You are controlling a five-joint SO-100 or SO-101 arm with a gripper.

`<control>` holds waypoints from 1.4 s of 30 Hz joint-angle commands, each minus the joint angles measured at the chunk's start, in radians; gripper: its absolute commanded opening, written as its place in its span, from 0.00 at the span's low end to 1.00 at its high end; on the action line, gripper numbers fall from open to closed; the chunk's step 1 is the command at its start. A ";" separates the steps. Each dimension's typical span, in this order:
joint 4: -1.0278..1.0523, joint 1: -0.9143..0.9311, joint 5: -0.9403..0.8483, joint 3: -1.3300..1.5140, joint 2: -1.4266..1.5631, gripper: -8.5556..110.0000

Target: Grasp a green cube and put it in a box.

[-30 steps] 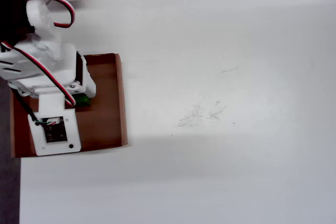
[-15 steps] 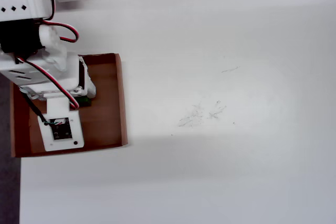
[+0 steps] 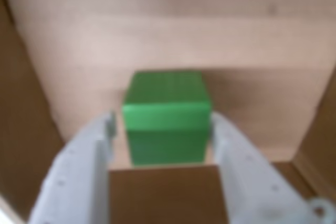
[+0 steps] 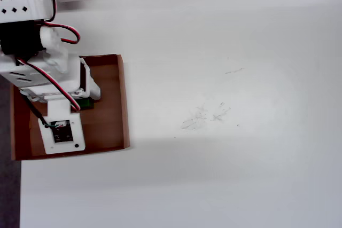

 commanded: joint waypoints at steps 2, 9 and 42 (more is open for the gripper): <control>0.107 0.018 -0.014 -0.126 0.072 0.27; 0.250 0.043 -0.011 -0.279 0.193 0.25; 0.433 0.021 -0.198 0.614 1.230 0.19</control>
